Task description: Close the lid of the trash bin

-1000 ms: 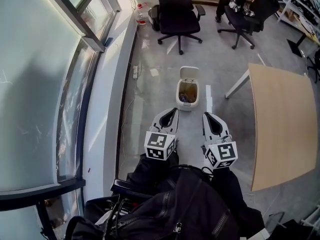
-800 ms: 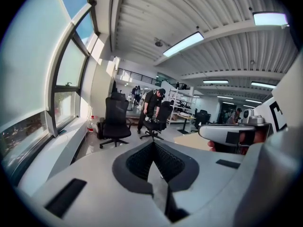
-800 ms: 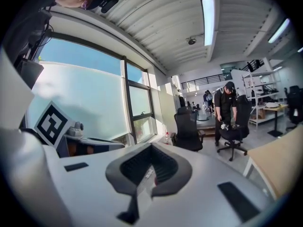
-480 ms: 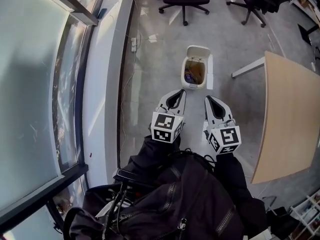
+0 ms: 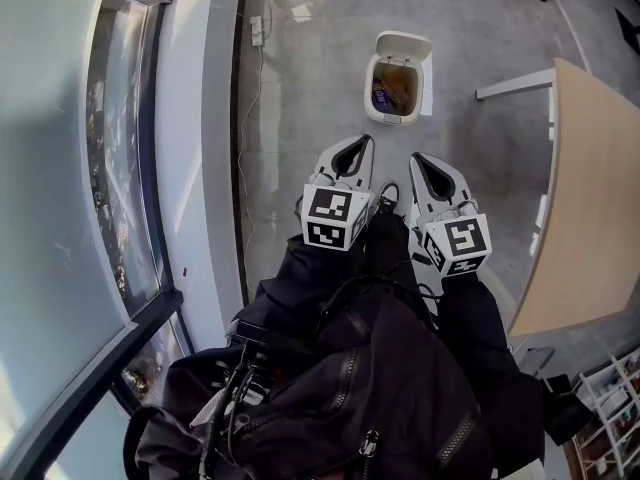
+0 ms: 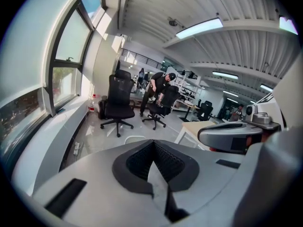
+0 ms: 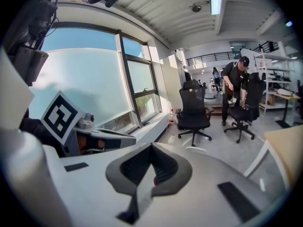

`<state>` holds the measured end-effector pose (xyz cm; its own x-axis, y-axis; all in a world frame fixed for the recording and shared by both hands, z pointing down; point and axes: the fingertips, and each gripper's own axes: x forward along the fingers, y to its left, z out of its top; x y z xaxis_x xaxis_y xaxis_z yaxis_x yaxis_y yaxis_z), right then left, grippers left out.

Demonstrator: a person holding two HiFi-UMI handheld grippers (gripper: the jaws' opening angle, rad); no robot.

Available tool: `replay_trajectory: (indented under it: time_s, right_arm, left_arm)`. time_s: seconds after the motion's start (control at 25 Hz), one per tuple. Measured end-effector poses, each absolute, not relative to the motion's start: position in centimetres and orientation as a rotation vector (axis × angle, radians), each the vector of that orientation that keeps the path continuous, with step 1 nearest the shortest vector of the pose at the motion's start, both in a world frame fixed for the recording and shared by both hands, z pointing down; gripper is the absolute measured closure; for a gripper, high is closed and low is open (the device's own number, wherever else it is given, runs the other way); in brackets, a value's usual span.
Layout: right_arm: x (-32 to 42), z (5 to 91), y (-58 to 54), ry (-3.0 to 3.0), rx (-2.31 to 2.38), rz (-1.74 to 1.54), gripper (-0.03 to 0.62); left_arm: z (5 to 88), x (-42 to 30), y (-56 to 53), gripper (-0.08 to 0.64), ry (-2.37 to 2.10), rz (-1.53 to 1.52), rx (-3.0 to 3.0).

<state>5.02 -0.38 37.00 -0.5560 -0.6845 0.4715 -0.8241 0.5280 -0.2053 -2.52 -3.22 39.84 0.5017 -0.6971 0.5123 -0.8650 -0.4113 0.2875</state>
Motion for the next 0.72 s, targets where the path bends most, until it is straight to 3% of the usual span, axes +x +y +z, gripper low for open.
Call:
replay_trajectory:
  time_s: [0.72]
  right_arm:
    - [5.7,58.4,-2.0,-2.307,0.973,0.731,0.588]
  left_arm:
    - [60.0,-5.8,2.5,0.558,-1.332,0.596,1.852]
